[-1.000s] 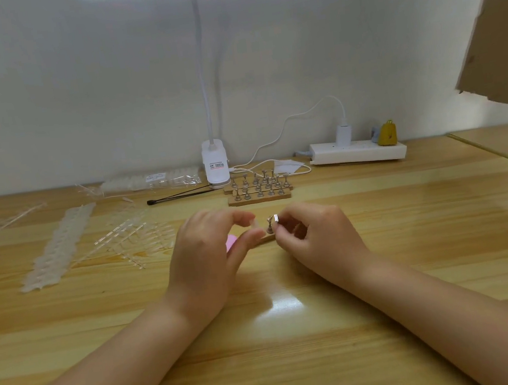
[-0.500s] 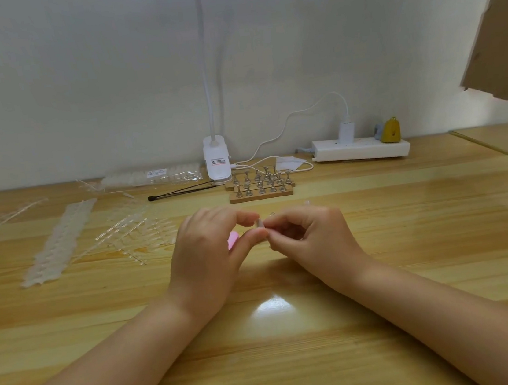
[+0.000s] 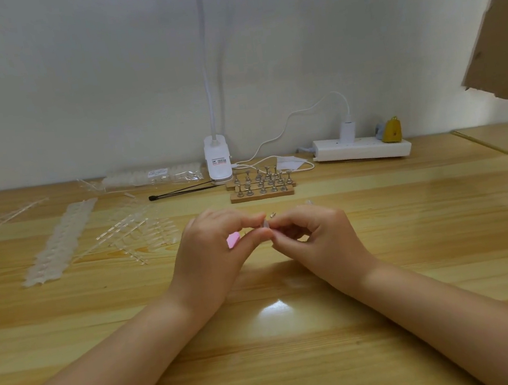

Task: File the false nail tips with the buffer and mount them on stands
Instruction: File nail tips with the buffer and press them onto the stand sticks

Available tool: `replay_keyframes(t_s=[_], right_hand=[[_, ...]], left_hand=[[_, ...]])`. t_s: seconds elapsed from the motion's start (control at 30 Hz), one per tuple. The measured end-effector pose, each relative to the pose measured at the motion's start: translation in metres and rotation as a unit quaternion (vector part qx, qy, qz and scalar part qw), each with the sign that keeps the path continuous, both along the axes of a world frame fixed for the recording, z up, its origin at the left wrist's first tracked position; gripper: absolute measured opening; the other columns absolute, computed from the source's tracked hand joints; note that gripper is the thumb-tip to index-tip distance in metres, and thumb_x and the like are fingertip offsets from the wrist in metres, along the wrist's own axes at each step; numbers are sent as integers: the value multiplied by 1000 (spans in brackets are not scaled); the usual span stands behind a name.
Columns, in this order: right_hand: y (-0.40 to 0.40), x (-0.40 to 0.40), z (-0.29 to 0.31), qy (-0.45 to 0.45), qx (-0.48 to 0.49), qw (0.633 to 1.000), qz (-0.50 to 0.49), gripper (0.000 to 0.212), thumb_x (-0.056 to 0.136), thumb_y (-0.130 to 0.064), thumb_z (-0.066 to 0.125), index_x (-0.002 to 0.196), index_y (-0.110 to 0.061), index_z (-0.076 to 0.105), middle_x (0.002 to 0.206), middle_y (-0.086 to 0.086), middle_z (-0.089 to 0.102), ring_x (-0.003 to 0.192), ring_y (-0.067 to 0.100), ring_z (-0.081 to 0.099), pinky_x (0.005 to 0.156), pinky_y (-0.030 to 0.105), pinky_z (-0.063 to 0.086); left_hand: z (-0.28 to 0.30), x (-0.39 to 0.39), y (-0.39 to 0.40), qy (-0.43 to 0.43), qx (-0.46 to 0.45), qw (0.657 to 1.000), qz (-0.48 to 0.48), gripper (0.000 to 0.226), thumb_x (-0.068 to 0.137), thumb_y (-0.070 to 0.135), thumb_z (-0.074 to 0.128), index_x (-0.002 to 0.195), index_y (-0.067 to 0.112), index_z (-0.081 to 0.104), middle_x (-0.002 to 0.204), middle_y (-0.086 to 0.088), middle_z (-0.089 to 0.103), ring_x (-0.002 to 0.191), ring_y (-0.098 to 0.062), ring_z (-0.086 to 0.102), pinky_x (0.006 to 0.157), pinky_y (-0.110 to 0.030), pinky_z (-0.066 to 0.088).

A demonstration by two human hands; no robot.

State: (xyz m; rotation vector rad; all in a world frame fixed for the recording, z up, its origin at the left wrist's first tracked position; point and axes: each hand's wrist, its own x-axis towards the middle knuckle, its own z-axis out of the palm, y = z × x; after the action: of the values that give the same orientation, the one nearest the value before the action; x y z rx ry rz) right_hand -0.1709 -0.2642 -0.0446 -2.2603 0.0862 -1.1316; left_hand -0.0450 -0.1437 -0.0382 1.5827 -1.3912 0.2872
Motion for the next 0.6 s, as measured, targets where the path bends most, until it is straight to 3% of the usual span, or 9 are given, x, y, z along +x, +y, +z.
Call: replay_keyframes(t_s=[0.17,0.27,0.33,0.43,0.6], right_hand=[[-2,0,0,-13,4,1000,-4,17,80,0,73,88,-14,75,74,-17,64,67,-3,60,64,9,45],[-1,2,1,-13,14,1000,-12,22,80,-3,74,92,-21,72,73,-27,62,69,-8,62,64,5,44],[-2,3,0,-3,21,1000,-21,18,81,-4,74,90,-20,73,72,-26,63,69,-7,63,64,5,44],[-4,3,-1,14,31,999,-20,12,83,-7,73,92,-15,74,72,-22,64,69,-2,65,65,7,46],[-3,3,-1,33,80,996,3,14,85,-7,71,98,-12,70,79,-13,69,74,0,68,70,13,51]], left_hand=[[2,-3,1,22,0,1000,-9,28,76,39,67,99,24,75,95,13,70,93,-14,64,86,-49,48],[2,-3,2,74,5,997,-19,27,77,41,67,103,34,69,90,20,70,86,-5,65,84,-32,51],[2,-3,1,150,10,988,-21,27,77,42,67,103,34,68,82,18,70,78,-2,64,73,-19,51],[3,-4,-2,257,9,965,-54,12,79,30,71,90,24,71,71,11,70,61,0,61,58,-12,46],[3,-5,-4,306,25,947,-99,9,81,11,73,90,14,71,77,6,73,70,0,67,62,-8,47]])
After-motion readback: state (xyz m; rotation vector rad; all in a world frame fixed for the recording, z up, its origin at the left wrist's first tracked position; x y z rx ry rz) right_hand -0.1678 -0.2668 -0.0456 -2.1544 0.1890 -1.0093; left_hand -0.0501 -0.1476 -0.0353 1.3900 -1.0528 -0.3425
